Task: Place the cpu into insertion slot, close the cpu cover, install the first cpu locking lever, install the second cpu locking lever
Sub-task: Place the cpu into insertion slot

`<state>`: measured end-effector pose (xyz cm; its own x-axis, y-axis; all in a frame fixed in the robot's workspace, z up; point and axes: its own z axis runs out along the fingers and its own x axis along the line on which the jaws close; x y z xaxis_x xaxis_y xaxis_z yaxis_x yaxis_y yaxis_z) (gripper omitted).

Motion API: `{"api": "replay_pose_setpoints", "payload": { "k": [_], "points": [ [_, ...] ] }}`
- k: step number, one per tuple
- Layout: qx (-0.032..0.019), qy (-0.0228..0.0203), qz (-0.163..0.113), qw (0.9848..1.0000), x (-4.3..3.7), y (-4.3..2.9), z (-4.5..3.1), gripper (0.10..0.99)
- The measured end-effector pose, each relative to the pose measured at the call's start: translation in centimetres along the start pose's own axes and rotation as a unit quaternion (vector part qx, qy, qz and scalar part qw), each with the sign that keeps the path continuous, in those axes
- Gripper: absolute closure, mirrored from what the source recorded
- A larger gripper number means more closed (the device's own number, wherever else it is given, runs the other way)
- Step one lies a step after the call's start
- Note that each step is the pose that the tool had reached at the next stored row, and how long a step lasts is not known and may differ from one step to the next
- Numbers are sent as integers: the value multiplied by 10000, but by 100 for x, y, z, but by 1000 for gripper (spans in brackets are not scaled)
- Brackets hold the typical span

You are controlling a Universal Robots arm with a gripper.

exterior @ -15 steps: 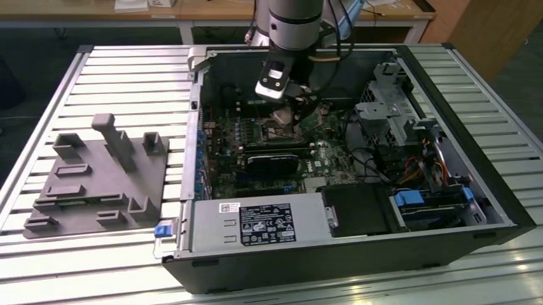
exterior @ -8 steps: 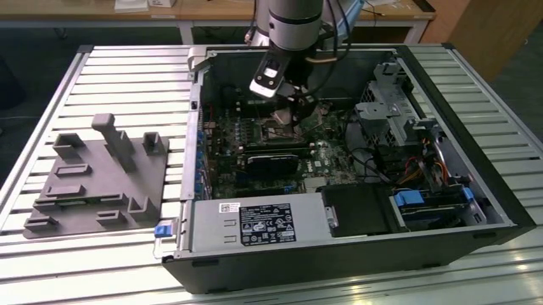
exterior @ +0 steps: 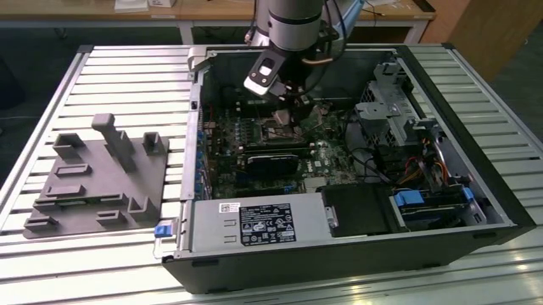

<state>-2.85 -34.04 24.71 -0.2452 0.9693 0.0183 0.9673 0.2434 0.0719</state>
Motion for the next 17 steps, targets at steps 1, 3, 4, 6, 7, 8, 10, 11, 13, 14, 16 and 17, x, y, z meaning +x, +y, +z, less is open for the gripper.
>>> {"api": "replay_pose_setpoints", "payload": {
  "k": [1, 3, 4, 6, 7, 8, 10, 11, 13, 14, 16, 17],
  "points": [
    [-2, -7, 91, 10000, 0, 0, 1, 549],
    [-4, -19, 263, 9997, 0, 0, 3, 549],
    [-6, -25, 347, 9994, 0, 0, 4, 549],
    [-9, -38, 520, 9986, 0, 0, 6, 549],
    [-11, -44, 602, 9982, 0, 0, 8, 549],
    [-12, -50, 683, 9977, 0, -1, 8, 549],
    [-15, -61, 841, 9964, 0, -1, 11, 549],
    [-16, -67, 923, 9957, 0, -1, 12, 549],
    [-20, -78, 1079, 9941, 0, -1, 15, 549],
    [-21, -84, 1161, 9932, 0, -1, 16, 549],
    [-24, -96, 1332, 9910, 0, -1, 20, 549],
    [-26, -102, 1416, 9899, 0, -2, 21, 549]
  ]
}}
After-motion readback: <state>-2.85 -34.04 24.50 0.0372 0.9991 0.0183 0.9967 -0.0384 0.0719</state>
